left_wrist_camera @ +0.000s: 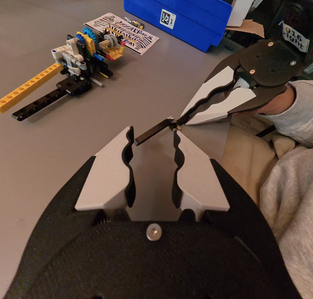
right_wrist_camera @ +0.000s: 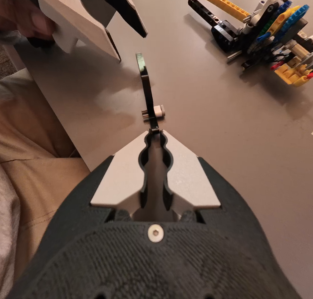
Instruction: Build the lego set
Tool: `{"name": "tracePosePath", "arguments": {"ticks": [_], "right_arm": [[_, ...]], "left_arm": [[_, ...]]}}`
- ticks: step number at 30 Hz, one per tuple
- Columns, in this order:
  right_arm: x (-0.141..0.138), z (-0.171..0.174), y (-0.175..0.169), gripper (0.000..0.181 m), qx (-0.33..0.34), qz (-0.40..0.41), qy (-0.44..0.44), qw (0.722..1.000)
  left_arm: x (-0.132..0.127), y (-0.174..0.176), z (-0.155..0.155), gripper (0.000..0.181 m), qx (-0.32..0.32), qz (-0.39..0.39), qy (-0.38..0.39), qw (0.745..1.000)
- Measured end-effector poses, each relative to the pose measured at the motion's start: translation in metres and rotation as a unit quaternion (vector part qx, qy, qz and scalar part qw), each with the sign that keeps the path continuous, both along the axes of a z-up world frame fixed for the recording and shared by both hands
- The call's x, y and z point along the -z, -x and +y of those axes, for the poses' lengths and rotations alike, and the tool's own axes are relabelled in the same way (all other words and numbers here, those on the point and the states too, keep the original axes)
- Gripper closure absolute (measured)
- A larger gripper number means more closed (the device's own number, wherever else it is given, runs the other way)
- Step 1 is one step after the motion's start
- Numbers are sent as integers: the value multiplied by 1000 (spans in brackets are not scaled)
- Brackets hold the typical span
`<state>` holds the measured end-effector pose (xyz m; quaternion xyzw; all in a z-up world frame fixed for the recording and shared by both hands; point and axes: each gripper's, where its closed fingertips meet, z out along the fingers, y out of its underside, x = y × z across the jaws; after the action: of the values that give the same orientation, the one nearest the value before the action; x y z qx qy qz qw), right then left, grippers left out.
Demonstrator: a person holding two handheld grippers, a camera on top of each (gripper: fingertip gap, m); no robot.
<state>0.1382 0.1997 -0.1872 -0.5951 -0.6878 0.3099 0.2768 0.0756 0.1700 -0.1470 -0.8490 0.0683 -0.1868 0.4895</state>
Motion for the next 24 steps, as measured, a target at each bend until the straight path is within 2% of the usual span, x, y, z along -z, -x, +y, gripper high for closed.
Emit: {"name": "tracePosePath", "arguments": {"ticks": [1,14,24], "right_arm": [[0,0,0,172,0,0,0,1000],[0,1,0,172,1,1,-2,1000],[-8,4,1,169,-3,24,-15,1000]], "left_arm": [[0,0,0,136,0,-5,2,1000],[-3,7,-1,136,-11,-71,6,997],[-2,7,-1,136,-10,-71,9,997]]}}
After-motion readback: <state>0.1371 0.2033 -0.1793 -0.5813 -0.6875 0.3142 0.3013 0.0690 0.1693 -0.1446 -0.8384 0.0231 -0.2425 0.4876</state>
